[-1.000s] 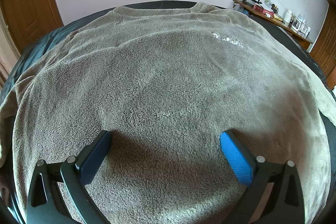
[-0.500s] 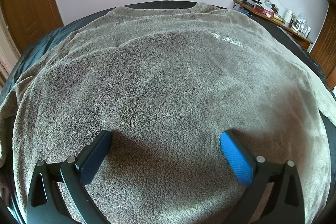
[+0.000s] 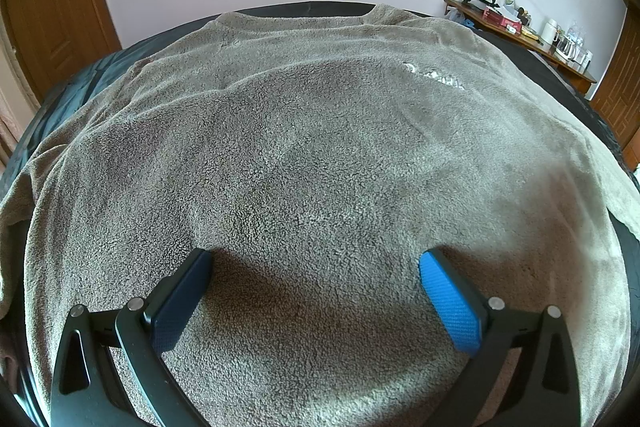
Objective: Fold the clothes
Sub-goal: 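Lift the held sleeve cuff higher with the right gripper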
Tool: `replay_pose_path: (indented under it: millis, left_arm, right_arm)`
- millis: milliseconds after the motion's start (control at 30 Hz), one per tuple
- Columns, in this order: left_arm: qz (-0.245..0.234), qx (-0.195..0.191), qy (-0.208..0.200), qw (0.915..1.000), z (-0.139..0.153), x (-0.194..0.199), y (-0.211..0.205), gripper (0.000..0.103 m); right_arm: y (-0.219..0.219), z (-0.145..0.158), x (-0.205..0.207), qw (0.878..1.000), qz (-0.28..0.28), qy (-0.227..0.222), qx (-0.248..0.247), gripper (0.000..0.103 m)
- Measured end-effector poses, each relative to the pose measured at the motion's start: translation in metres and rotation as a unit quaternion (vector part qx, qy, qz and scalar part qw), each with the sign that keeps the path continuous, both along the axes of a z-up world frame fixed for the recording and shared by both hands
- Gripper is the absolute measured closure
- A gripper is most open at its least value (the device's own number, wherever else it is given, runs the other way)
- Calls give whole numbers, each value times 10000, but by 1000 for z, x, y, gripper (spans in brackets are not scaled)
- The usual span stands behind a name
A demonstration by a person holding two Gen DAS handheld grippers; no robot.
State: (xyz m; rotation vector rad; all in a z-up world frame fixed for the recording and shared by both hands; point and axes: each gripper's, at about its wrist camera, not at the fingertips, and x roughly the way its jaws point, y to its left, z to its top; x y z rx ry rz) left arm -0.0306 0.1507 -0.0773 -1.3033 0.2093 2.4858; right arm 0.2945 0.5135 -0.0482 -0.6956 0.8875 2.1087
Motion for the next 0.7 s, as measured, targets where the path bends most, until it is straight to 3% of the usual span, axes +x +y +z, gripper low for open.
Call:
replay_pose_path:
  millis: [133,233,367,533,700]
  left_arm:
    - [0,2,0,10000,0,1,1,0]
    - [-4,16,-9,10000,0,1,0,0]
    - [-4,35,-23,10000,0,0,-1,0]
    - [10,65,-65,10000,1,-2,-1,0]
    - [-2,242,-156,9996,4,-2,-6,0]
  right_arm:
    - [4,-1,-17,9992,103,-375,137,63]
    - [6,-2,-26,9980,193,-572,193,82]
    - [-1,5,-30,9981,279,-461,312,84]
    - [-21,46,-41,9963,574,346,535,85]
    - [-49,87,-77,9846,1250,1070,595,85]
